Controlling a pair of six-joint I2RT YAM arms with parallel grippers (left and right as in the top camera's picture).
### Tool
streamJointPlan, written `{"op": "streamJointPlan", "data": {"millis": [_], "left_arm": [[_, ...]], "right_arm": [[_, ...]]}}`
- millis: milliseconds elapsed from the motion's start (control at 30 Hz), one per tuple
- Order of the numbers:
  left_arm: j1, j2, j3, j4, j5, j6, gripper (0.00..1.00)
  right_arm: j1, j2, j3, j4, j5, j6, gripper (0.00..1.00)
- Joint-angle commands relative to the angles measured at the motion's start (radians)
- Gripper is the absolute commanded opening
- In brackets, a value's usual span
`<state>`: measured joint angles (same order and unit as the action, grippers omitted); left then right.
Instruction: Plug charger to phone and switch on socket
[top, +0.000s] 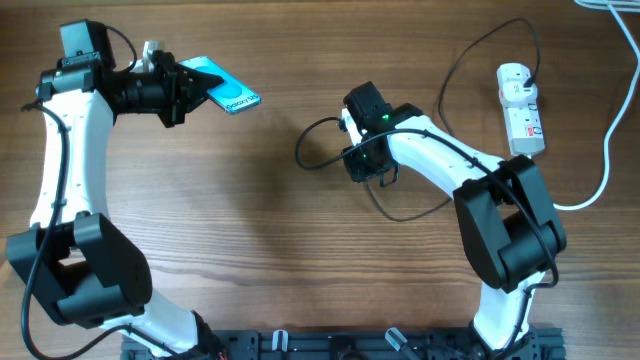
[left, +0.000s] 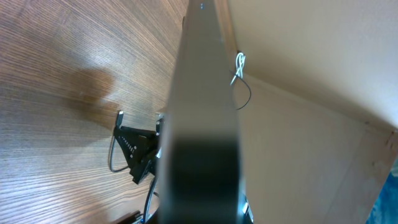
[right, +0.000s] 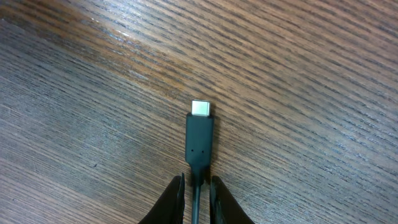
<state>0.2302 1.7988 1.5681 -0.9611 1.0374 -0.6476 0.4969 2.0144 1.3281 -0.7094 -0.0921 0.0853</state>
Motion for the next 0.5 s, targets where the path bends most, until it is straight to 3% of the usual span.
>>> {"op": "streamJointPlan", "data": {"millis": [0,467], "left_arm": [[0.002,-0.03,0.008,0.0,0.02,0.024,0.04],[0.002,-0.029,0.008,0.0,0.02,0.024,0.04]], "right_arm": [[0.002,0.01,-0.013,-0.002,0.018,0.02,0.15],[0.008,0.009,-0.076,0.089,0.015,0.021,0.16]]}}
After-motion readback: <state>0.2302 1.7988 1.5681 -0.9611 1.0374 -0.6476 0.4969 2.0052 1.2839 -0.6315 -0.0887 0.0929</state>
